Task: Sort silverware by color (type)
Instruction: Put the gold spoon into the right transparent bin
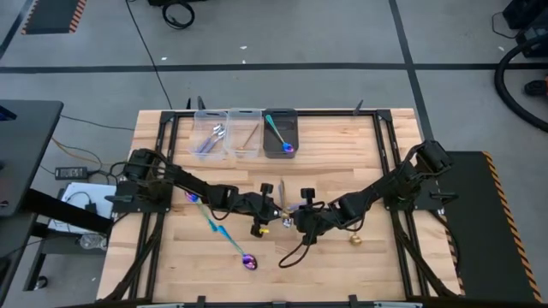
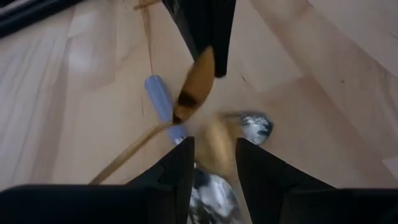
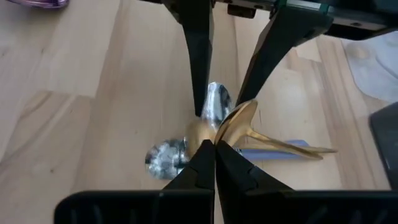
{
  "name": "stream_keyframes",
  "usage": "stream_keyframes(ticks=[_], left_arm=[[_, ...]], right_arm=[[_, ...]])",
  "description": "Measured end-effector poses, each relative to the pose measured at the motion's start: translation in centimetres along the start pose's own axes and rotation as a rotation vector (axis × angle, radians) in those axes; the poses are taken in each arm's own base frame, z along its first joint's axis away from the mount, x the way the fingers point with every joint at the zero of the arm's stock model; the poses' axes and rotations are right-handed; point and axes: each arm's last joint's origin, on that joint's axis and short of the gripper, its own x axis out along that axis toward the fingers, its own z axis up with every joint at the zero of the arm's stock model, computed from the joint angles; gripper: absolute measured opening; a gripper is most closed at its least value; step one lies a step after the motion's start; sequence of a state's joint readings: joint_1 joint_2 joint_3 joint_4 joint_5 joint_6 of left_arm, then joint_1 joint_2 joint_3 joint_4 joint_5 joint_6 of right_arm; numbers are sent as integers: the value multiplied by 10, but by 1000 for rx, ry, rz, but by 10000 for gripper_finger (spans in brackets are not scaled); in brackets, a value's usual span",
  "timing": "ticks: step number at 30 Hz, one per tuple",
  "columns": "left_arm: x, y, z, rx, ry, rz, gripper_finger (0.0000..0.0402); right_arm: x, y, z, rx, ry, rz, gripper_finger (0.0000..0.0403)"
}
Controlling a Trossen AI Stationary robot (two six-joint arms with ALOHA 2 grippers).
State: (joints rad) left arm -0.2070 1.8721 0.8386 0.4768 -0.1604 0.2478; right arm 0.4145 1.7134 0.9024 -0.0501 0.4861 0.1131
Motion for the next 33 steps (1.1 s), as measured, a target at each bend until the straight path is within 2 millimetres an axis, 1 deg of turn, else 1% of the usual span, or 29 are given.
stream_keyframes(ticks=[5, 8, 12, 15, 18, 22, 25, 30, 33], left_arm=[[0, 0, 3, 17, -28, 6, 124], [0, -2, 1, 49, -3, -6, 114], [-1, -4, 0, 38, 9, -6, 100], [-4, -2, 0, 53, 37, 43, 95], [-7, 0, 3, 66, 51, 107, 95], [-7, 1, 5, 113, 49, 119, 110], [-8, 1, 5, 134, 49, 119, 131], [-8, 0, 5, 256, 56, 115, 166], [-8, 0, 5, 301, 55, 116, 172]], right_arm=[[0, 1, 2, 18, -19, 13, 8], [0, 1, 0, 8, 1, 25, 8], [-1, 2, -1, -27, 12, 39, 8], [-1, 3, -2, -63, 17, 45, 8], [-2, 6, -3, -137, 21, 84, 8], [-4, 10, -4, -252, 22, 128, 8], [-6, 13, -4, -328, 11, 93, 8], [-7, 14, -2, -353, -18, 51, 8], [-7, 14, 1, -344, -41, 48, 8]])
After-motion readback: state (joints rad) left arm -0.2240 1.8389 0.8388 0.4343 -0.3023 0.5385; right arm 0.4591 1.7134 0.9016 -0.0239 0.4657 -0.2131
